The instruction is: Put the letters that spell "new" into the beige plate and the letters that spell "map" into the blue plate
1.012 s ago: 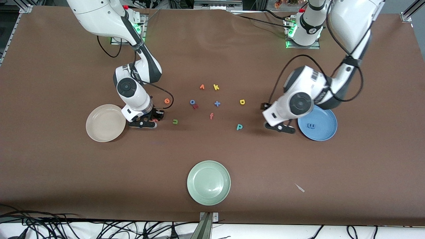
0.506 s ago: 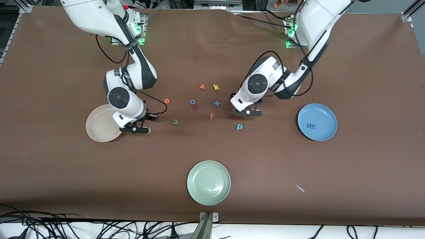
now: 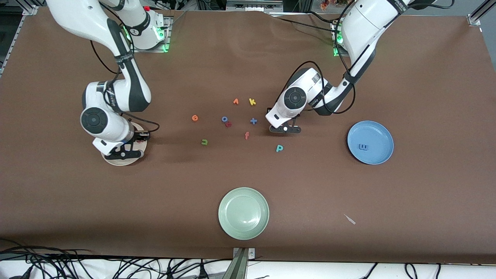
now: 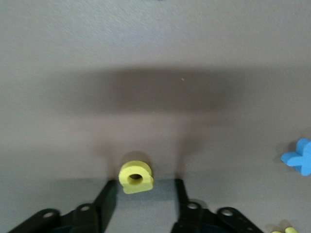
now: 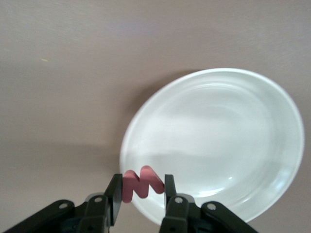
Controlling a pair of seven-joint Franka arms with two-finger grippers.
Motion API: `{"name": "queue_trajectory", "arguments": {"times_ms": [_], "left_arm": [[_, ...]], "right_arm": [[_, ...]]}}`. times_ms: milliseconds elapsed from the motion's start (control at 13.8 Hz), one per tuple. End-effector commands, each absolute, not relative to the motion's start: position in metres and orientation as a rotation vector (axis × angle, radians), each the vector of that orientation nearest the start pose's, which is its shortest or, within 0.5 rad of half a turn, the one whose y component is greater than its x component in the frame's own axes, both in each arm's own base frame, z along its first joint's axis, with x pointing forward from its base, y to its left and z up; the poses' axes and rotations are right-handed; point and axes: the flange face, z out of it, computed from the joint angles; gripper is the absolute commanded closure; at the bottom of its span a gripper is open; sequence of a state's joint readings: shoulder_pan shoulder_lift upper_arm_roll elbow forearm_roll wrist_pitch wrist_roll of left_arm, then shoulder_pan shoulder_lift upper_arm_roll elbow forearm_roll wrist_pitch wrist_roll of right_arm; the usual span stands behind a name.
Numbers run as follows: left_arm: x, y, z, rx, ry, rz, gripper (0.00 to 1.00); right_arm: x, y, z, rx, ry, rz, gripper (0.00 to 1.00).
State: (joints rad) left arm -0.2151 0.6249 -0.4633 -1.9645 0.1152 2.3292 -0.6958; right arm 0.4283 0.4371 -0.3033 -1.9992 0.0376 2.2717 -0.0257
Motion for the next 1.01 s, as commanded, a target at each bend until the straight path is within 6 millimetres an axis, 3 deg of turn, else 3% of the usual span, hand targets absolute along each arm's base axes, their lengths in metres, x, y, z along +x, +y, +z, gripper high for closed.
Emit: {"name": "queue_trajectory", "arguments": {"times_ms": [0, 217, 289, 361, 434, 578, 723, 940], "left_arm": [[0.469, -0.367, 0.17, -3.144, 0.023, 0.386, 0.87], [0.481, -0.357, 0.181, -3.141, 0.02, 0.354, 0.96], [0.487, -0.351, 0.195, -3.129, 0.009, 0.344, 0.96], [0.496, -0.344, 0.21, -3.098, 0.002, 0.367, 0.95], [0.507, -0.33, 0.225, -3.063, 0.067, 0.412, 0.94], [0.536, -0.279, 0.244, -3.044, 0.209, 0.478, 0.93], [0.556, -0.226, 0.253, -3.041, 0.288, 0.513, 0.9], [0.58, -0.143, 0.251, -2.931, 0.434, 0.489, 0.9]], "right_arm": [[0.565, 0.054, 0.229, -3.211, -0.336, 0.151, 0.71], [0.56, 0.038, 0.22, -3.197, -0.405, 0.103, 0.67], [0.561, 0.035, 0.219, -3.197, -0.401, 0.105, 0.4], [0.561, 0.034, 0.22, -3.18, -0.345, 0.109, 0.0], [0.561, 0.036, 0.222, -3.148, -0.276, 0.109, 0.0], [0.561, 0.048, 0.232, -3.117, -0.231, 0.157, 0.0], [0.56, 0.06, 0.242, -3.109, -0.176, 0.162, 0.0], [0.551, 0.098, 0.247, -3.091, -0.107, 0.165, 0.0]]}}
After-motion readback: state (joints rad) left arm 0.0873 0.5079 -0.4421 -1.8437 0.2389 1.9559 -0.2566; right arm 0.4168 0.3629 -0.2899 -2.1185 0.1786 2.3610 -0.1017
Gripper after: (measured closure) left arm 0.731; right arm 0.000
